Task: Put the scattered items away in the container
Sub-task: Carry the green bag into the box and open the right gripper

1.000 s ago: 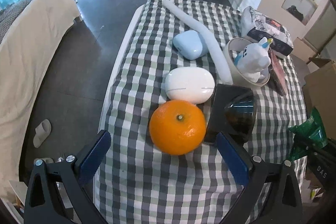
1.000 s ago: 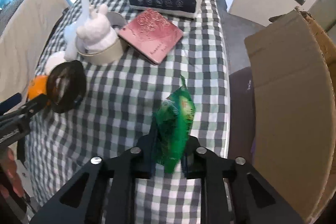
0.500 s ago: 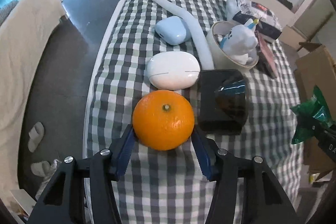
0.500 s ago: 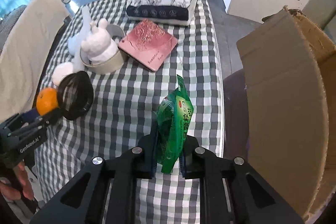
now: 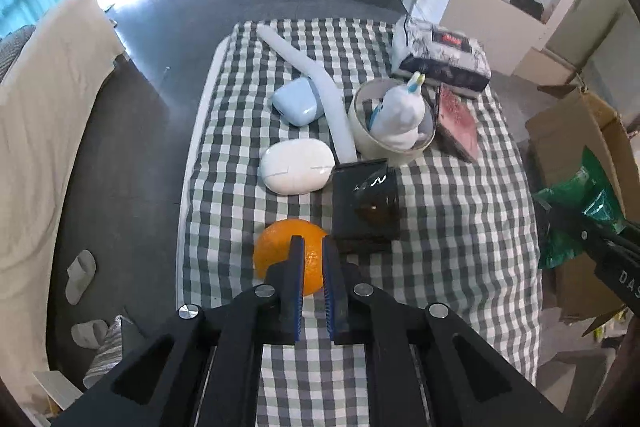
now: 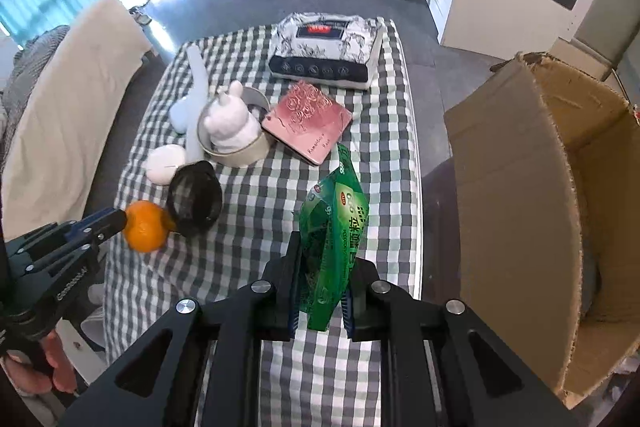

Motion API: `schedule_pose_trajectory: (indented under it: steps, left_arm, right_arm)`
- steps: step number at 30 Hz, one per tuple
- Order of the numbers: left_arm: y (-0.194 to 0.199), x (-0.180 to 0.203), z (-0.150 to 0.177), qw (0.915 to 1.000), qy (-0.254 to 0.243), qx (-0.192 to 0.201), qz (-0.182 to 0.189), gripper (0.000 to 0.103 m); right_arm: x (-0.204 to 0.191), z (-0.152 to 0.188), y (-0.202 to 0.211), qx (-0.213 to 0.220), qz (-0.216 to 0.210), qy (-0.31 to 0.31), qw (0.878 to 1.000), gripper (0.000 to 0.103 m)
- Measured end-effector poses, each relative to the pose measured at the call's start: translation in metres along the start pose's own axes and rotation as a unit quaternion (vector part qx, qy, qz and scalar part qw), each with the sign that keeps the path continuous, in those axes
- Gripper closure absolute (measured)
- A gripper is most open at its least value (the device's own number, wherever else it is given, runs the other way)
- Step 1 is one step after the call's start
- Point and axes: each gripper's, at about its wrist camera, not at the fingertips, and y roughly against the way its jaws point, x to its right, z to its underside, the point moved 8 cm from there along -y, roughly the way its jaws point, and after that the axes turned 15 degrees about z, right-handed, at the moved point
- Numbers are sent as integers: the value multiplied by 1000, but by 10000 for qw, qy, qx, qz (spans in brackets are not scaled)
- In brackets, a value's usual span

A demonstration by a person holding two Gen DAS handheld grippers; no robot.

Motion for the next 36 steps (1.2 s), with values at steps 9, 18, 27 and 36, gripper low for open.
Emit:
schedule_pose_trajectory:
  steps: [9, 18, 27, 36]
  left_arm:
    - [19, 38, -7, 9994, -234, 125, 214, 94]
    - [40, 127, -29, 9931, -851, 205, 774, 94]
    - [37, 303, -47, 9620, -2090, 205, 1748, 94]
    - [-24, 384, -31, 9522, -2607, -175, 1585, 91]
  right_arm:
    - [30, -5, 50, 255, -198, -263, 9991, 88]
    - [131, -21, 100, 658, 273, -956, 9929, 88]
    - [258, 12, 74, 342, 1118, -1872, 9753, 87]
    - [292, 46, 10, -322, 1272, -2053, 9699, 86]
